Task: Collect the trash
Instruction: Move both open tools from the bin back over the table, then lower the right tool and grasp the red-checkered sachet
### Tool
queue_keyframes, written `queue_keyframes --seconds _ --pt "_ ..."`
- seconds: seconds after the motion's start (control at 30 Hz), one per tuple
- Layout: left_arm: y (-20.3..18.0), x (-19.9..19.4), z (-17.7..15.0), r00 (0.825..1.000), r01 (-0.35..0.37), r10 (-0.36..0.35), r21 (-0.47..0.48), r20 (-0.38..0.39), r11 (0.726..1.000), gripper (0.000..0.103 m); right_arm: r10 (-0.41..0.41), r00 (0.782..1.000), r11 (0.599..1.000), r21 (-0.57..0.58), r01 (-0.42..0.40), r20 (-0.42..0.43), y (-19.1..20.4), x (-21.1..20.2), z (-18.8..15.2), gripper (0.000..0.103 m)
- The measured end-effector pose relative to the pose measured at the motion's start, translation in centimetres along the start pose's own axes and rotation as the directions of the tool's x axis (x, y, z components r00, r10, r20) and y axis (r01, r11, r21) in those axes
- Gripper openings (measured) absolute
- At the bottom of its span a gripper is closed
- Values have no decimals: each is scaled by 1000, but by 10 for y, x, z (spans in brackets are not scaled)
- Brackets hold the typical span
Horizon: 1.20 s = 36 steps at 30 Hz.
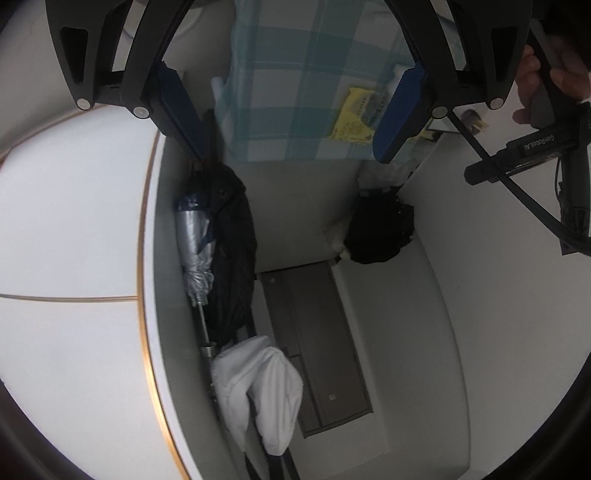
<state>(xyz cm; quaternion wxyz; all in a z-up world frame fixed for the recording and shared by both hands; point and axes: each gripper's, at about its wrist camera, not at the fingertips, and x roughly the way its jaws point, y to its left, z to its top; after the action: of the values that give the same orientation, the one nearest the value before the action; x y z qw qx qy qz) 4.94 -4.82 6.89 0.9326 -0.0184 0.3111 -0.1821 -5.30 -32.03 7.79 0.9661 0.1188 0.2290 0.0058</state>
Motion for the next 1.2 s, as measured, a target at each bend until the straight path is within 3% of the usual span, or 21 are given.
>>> queue_keyframes --seconds 0.2,0.43,0.57,0.73,0.93,1.1,1.2 --pt "47 -4 -15 995 -96 97 -49 21 994 89 81 997 996 -46 -81 4 62 25 -10 97" --pt "102 0 -43 984 -180 180 -138 -10 974 89 188 982 975 -119 -188 -16 115 58 -41 97" --pt "124 4 -58 976 -217 218 -170 -17 961 89 231 968 958 -151 -244 -94 139 84 -66 97" --pt "150 12 -75 970 -244 239 -219 -50 945 89 250 929 931 -198 -308 -272 164 120 -99 97" --pt "172 18 -81 977 -211 188 -296 -105 932 89 229 891 901 -260 -346 -391 186 144 -133 97" --pt "180 17 -83 975 -218 191 -302 -117 928 89 236 833 861 -290 -418 -500 207 157 -167 97" --pt "187 19 -86 974 -217 183 -311 -135 925 89 188 829 839 -354 -414 -526 218 165 -185 97"
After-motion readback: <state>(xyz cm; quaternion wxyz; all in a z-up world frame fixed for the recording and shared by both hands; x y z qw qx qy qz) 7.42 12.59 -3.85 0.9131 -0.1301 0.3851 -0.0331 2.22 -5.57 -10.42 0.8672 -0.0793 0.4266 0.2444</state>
